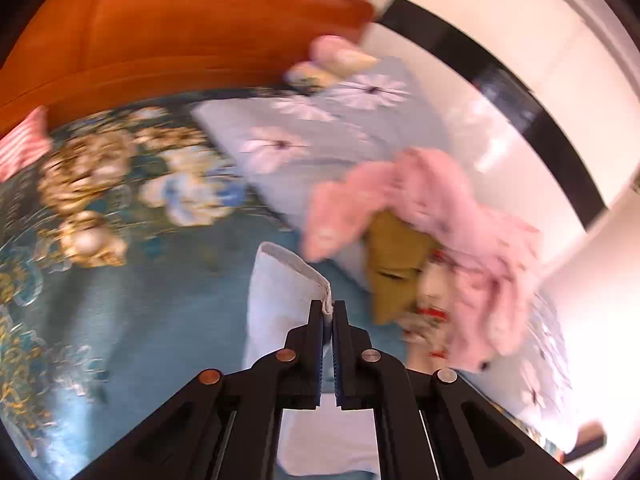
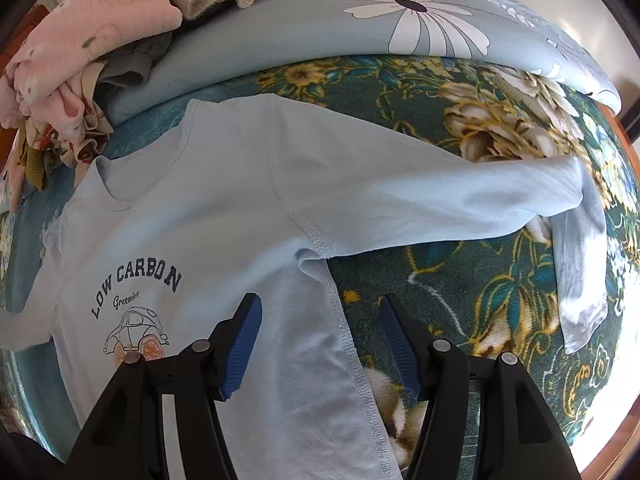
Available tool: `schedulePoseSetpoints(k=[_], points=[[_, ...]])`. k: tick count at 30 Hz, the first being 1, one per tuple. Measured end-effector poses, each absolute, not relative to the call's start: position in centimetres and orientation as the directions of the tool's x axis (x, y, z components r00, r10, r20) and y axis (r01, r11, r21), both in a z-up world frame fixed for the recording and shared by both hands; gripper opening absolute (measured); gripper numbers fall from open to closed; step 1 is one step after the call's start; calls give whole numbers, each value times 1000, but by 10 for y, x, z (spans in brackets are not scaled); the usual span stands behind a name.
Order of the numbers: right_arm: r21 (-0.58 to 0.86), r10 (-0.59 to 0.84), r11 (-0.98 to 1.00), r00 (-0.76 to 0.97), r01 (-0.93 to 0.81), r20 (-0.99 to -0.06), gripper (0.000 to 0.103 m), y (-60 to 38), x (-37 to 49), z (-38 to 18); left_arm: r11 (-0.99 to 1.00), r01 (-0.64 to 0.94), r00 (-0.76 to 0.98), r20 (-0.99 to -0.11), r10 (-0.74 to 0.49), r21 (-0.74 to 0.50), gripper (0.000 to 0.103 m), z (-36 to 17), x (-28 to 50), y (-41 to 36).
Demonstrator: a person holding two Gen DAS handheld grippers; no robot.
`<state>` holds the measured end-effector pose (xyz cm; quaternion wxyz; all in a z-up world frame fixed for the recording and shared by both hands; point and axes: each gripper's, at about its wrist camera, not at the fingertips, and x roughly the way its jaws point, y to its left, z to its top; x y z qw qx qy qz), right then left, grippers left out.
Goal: Fold clothes
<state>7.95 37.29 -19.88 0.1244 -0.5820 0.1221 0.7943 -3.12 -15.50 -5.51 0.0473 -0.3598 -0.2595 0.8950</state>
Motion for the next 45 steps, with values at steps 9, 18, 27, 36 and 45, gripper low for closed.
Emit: schedulePoseSetpoints(k=[9, 18, 27, 36, 45], points=[[120, 5, -921, -318, -371, -948, 63, 387, 89, -202, -784, -197, -447, -657, 607, -589, 4, -94, -49, 119], [107, 40, -889, -310, -444, -950, 63, 427, 110, -205, -819, -88, -92, -814, 574, -567, 53, -195, -11, 181], [264, -101, -903, -432, -338, -896, 63, 398, 81, -192, -978, 7, -390, -901, 191, -210, 64, -166, 17, 50], [291, -216, -939, -346, -183, -913, 63, 357, -3, -211, -1000, 13, -349, -937, 20, -27, 64, -208, 41, 15], [318, -276, -935, -242, -159, -930, 11, 339, -10, -226, -967, 183, -301, -947, 114, -174, 64, -223, 38, -25]])
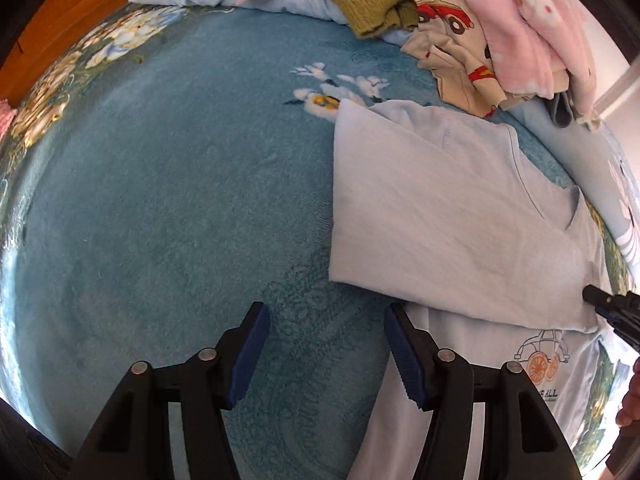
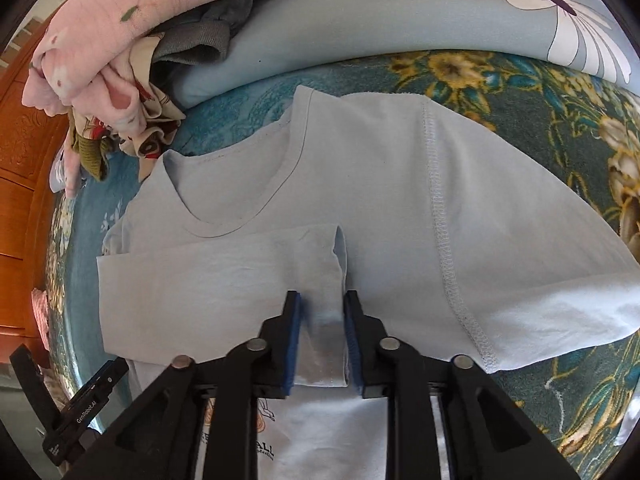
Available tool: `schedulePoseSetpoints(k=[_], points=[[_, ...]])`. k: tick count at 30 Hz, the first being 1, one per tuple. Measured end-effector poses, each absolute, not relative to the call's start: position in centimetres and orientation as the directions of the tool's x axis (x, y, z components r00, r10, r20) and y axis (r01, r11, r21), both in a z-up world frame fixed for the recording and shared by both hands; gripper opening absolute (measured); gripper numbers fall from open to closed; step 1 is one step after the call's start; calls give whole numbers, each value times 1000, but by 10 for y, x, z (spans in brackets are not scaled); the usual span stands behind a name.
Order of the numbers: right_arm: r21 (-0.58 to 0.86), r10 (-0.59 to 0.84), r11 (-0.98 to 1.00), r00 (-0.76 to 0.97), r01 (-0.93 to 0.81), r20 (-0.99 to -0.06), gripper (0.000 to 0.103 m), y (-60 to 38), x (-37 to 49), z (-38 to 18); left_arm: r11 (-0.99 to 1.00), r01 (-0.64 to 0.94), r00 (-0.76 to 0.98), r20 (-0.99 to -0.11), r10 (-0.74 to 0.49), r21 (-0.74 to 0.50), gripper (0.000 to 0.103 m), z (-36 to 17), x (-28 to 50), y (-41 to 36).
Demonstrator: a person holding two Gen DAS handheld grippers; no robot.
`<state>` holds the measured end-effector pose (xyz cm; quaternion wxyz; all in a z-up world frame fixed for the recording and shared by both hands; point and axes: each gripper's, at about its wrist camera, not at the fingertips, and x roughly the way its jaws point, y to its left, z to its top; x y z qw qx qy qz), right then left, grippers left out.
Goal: Fold clothes
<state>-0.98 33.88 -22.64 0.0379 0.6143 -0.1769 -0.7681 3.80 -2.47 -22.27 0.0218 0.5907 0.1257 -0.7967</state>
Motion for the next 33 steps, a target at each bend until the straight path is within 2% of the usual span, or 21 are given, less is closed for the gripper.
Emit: schedulePoseSetpoints(k=[2, 5, 8, 10, 16, 18, 20, 22, 24, 26, 29, 31, 33], points=[[329, -285, -930, -247, -162, -926, 6, 338, -12, -222, -964, 189, -302, -945, 122, -185, 64, -222, 39, -28], [329, -281, -939, -327, -102, -902, 6, 334, -12, -194, -965, 187, -303, -945, 123, -186, 64, -222, 42, -30], [294, -208, -947, -454, -127, -867, 5, 349, -10, -159, -962, 193, -303, -944, 127, -191, 64, -221, 45, -31], [253, -150, -953, -465, -168, -873, 5, 364, -14, -154, -962, 195, -301, -945, 126, -190, 64, -219, 46, -30], [244, -153, -933, -323, -264, -934, 6, 395, -12, -199, -964, 192, -297, -947, 122, -184, 64, -216, 52, -29], [255, -156, -920, -319, -299, -935, 10, 401, -6, -204, -959, 203, -299, -945, 131, -197, 64, -214, 56, -34], [265, -149, -915, -356, -304, -922, 28, 407, 4, -194, -953, 216, -302, -943, 140, -211, 64, -213, 59, -38], [261, -134, -923, -401, -282, -906, 38, 419, 20, -177, -941, 246, -313, -938, 151, -234, 64, -210, 62, -45], [224, -77, -929, -439, -293, -895, 38, 443, 43, -159, -926, 273, -324, -931, 167, -261, 64, -208, 64, -52], [159, 29, -911, -445, -379, -895, 39, 483, 75, -147, -911, 300, -328, -927, 181, -284, 64, -208, 67, -57], [107, 176, -777, -377, -620, -909, 39, 560, 142, -144, -887, 338, -323, -924, 206, -316, 64, -211, 67, -61], [144, 192, -631, -333, -762, -923, 39, 605, 194, -149, -875, 350, -318, -921, 224, -334, 64, -213, 68, -64], [218, 151, -518, -340, -827, -928, 39, 626, 231, -161, -871, 352, -315, -920, 234, -342, 64, -216, 62, -61]])
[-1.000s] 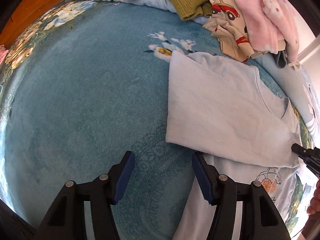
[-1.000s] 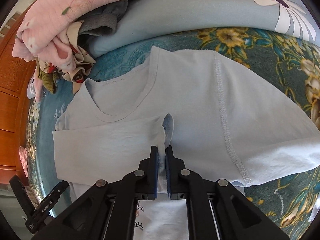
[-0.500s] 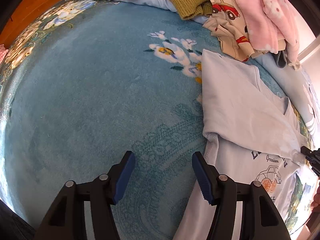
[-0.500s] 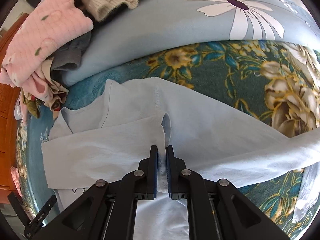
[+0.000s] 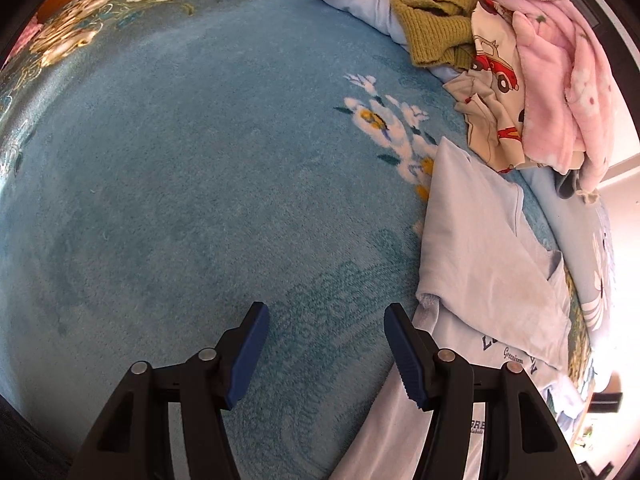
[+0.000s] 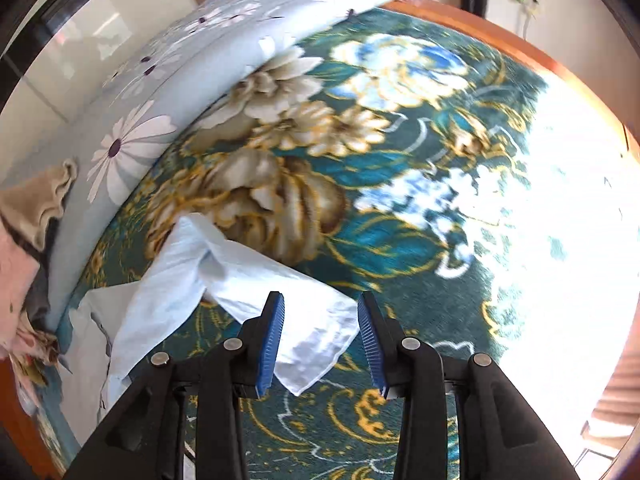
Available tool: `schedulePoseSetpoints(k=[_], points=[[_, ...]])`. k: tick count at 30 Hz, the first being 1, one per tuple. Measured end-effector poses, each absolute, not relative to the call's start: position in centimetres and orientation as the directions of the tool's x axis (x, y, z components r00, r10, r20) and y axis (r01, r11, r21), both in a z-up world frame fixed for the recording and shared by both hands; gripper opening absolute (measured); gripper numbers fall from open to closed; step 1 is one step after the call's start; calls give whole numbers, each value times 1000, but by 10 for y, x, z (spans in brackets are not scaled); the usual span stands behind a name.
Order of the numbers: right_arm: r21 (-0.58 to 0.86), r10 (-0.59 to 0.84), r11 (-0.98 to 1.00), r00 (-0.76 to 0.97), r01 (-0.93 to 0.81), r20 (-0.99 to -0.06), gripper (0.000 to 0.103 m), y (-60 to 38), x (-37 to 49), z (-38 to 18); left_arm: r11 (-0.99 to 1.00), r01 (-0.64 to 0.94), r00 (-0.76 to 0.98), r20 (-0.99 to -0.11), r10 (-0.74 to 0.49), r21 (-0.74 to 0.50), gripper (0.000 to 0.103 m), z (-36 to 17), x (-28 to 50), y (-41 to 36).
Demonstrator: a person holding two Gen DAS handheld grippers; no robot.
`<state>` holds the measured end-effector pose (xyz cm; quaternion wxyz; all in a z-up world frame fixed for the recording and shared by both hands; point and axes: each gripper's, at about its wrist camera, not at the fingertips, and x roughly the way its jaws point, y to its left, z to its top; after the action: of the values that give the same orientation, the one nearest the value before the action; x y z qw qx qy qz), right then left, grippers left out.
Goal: Fold clothes
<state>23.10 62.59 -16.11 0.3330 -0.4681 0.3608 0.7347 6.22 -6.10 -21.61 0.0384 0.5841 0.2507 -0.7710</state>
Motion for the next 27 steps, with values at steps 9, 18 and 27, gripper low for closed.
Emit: schedulePoseSetpoints(k=[9, 18, 27], points=[[449, -60, -253, -449, -857, -891, 39, 603, 253, -216, -854, 359, -346, -904, 252, -376, 64, -211, 61, -67], [384, 95, -358, -442, -851, -892, 1, 609, 225, -161, -782, 439, -384, -879, 283, -443, 64, -208, 66, -90], [382, 245, -449, -522, -808, -817, 1, 642, 202, -67, -755, 453, -402, -865, 301, -473, 64, -204, 69, -97]])
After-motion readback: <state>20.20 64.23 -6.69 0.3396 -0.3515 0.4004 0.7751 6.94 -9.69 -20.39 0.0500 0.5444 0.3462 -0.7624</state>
